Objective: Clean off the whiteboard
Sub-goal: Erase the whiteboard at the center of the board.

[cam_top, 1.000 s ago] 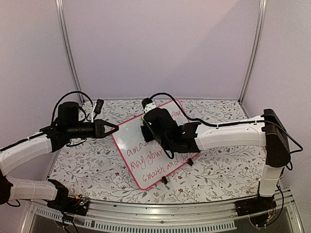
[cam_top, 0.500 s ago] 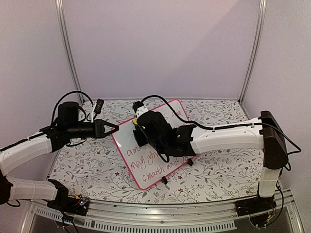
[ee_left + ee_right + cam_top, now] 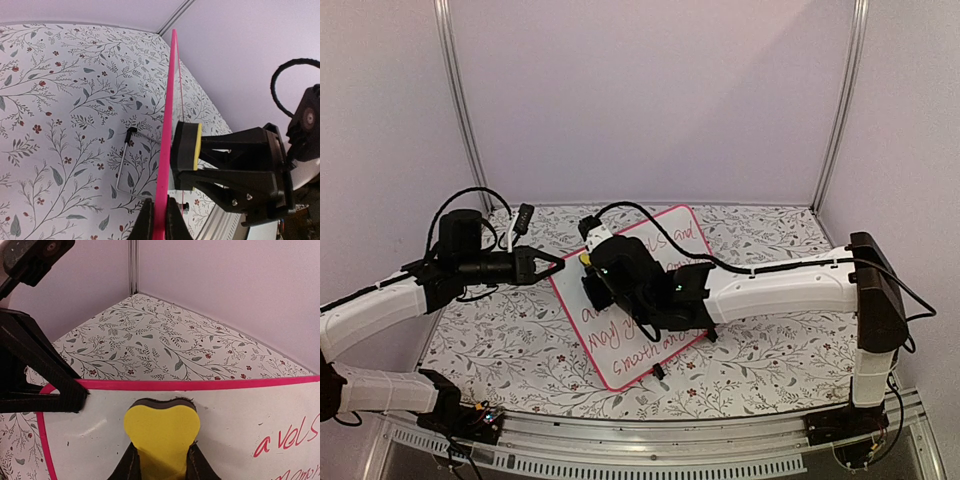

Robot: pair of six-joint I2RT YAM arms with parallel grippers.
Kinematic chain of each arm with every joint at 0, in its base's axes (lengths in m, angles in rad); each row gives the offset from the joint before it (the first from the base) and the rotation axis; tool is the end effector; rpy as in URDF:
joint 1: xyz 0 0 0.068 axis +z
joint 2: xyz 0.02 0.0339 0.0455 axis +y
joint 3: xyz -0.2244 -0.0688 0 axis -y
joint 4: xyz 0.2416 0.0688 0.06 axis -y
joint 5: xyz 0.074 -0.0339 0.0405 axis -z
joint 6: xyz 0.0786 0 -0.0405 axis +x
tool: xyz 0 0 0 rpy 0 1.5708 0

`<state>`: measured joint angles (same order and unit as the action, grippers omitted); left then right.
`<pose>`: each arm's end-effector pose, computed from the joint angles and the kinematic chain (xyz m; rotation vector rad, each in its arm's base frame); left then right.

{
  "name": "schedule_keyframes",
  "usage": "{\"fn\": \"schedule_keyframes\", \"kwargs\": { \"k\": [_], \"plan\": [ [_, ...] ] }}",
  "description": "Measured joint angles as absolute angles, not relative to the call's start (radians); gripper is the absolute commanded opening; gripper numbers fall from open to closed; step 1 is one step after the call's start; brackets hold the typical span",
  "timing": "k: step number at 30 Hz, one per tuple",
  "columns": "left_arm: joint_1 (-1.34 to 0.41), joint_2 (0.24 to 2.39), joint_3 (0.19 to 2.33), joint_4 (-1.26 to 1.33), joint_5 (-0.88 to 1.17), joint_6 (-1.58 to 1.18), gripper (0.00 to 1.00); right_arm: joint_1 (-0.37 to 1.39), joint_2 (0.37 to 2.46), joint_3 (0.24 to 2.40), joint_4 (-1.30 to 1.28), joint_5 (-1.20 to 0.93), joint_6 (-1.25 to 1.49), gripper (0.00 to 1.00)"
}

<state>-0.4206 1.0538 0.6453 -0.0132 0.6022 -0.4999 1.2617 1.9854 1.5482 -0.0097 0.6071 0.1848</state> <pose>0.2386 -0.1555 0.2109 0.3341 2.0870 -1.1724 0.1886 0.4433 0.2111 -0.6569 1.8354 0.3479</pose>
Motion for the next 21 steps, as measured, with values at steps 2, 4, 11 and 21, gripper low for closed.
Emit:
{"fn": "schedule_keyframes", "kwargs": {
  "k": [2,4,11,21],
  "plan": [
    [-0.421,1.053,0.645,-0.013,0.602,-0.5,0.0,1.263,1.985,1.549,-0.011,0.607,0.183,0.25],
    [-0.421,1.053,0.645,-0.013,0.602,-0.499,0.0,1.263,1.985,1.549,-0.012,0.609,0.183,0.25],
    [-0.421,1.053,0.645,-0.013,0.601,-0.498,0.0,1.247,1.985,1.549,-0.021,0.618,0.195,0.25],
    [-0.421,1.053,0.645,-0.014,0.601,-0.501,0.0,1.193,1.953,1.517,-0.046,0.642,0.229,0.25]
  ]
}}
